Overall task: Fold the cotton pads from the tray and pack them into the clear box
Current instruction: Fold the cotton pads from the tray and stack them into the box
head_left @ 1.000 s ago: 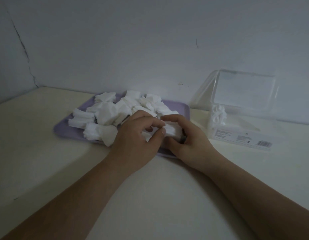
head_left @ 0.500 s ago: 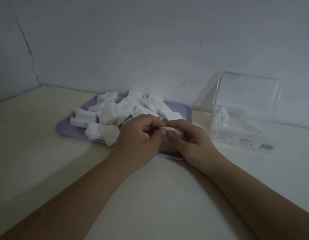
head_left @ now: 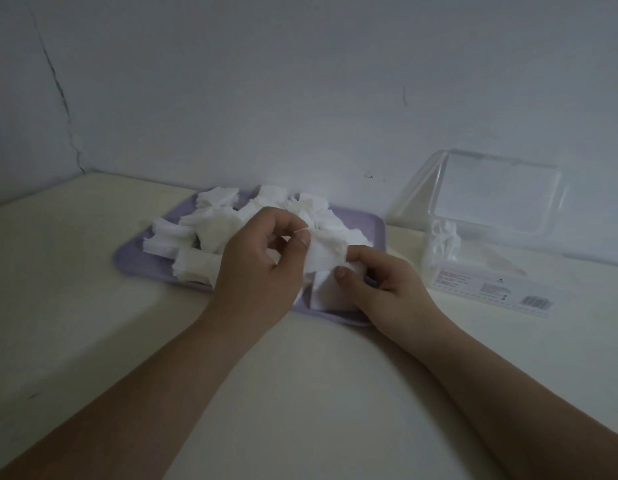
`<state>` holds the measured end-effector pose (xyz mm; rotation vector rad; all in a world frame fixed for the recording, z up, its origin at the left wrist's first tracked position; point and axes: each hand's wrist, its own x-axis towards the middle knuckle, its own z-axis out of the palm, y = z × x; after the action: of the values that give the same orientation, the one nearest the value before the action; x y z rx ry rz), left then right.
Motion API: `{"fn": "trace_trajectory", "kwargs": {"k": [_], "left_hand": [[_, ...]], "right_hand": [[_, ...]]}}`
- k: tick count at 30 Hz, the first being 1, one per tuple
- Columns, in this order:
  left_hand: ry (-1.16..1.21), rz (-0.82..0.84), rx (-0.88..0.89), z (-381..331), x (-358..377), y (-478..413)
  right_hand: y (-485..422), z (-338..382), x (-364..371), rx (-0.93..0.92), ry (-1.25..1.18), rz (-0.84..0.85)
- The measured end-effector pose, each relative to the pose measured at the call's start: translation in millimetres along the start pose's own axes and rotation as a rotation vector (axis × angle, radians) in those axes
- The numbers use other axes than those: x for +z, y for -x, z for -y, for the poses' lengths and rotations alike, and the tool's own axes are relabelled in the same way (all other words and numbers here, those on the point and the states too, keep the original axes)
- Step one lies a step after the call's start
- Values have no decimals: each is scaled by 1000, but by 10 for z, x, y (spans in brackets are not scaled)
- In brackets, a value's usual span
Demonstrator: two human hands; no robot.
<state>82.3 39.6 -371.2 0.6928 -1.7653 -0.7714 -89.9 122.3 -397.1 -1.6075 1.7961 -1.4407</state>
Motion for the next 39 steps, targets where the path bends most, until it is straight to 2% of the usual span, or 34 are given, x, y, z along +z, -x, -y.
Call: {"fn": "trace_trajectory", "kwargs": {"k": [6, 9, 11, 14, 18, 23, 35, 39], "left_hand": [[215, -41, -150, 25, -94, -89], [478, 64, -285, -36, -123, -89], [534, 200, -353, -42, -137, -77], [477, 362, -372, 6, -147, -47], [352, 443, -275, 35, -127, -9], [195, 408, -193, 91, -45, 11], [34, 380, -117, 171, 27, 24], [22, 362, -128, 172, 36, 17]], "right_hand": [[23, 19, -60, 45, -30, 76], [40, 21, -78, 39, 63, 79], [36, 22, -70, 28, 120, 79], [29, 11, -56, -5, 145, 23], [19, -8, -71, 12, 22, -66], [2, 10, -63, 50, -24, -55], [4, -2, -30, 39, -170, -16], [11, 54, -48, 107, -284, 15]]}}
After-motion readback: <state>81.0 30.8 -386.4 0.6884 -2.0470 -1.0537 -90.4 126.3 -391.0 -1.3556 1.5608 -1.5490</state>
